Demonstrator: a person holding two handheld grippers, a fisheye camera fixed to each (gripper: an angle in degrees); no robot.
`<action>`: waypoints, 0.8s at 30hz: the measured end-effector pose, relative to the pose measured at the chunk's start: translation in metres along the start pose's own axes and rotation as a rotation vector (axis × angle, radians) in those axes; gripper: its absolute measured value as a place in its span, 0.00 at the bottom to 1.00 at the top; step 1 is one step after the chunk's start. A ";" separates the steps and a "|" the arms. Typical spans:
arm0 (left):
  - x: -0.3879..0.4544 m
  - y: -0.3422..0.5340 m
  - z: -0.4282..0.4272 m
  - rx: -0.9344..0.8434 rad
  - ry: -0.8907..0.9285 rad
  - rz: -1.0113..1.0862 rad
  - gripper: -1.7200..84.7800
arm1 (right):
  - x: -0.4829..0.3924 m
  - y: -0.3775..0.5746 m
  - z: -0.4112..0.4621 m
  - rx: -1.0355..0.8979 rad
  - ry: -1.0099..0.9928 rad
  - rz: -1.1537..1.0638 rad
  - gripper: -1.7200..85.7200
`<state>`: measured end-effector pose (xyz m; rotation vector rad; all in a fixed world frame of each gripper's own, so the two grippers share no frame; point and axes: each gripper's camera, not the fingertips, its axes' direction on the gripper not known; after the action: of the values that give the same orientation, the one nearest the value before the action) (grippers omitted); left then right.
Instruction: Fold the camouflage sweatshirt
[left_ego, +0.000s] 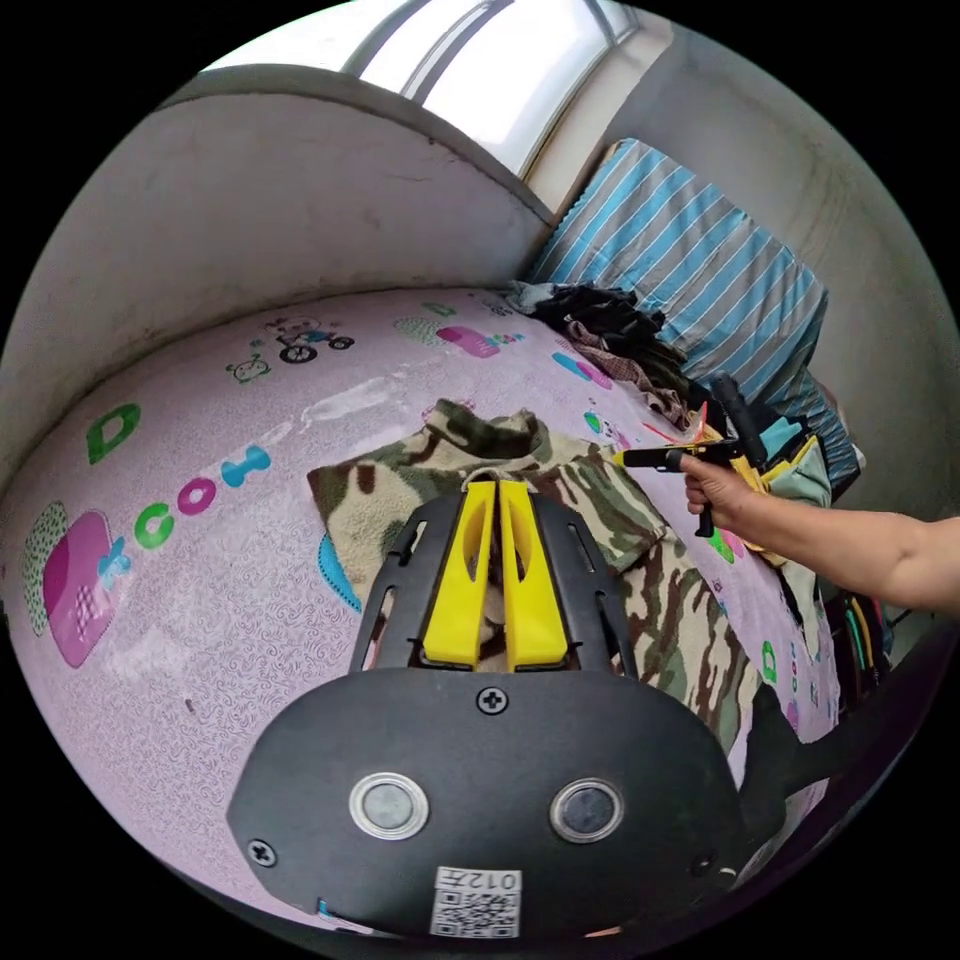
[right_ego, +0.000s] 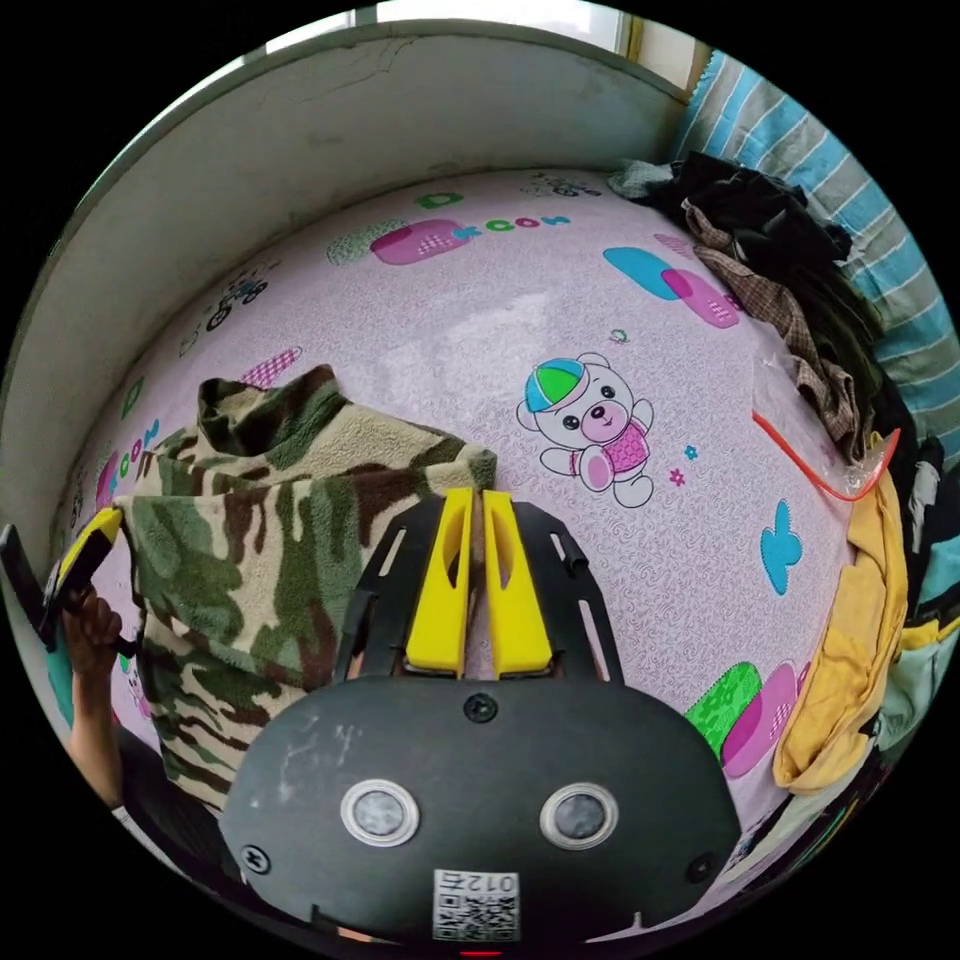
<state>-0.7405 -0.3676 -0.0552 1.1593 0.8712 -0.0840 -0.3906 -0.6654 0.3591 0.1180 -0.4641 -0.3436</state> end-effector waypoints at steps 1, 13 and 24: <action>0.007 -0.002 -0.004 0.019 -0.041 0.046 0.02 | 0.004 0.004 -0.005 0.034 -0.016 0.029 0.02; -0.032 0.018 0.022 -0.087 -0.121 -0.174 0.02 | 0.008 0.021 -0.002 0.036 0.026 0.085 0.01; 0.016 0.023 0.060 -0.208 -0.027 -0.010 0.03 | -0.036 0.032 -0.020 0.093 -0.081 -0.056 0.01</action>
<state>-0.6853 -0.4007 -0.0410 0.9576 0.8414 -0.0169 -0.4019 -0.6221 0.3325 0.2085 -0.5575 -0.3824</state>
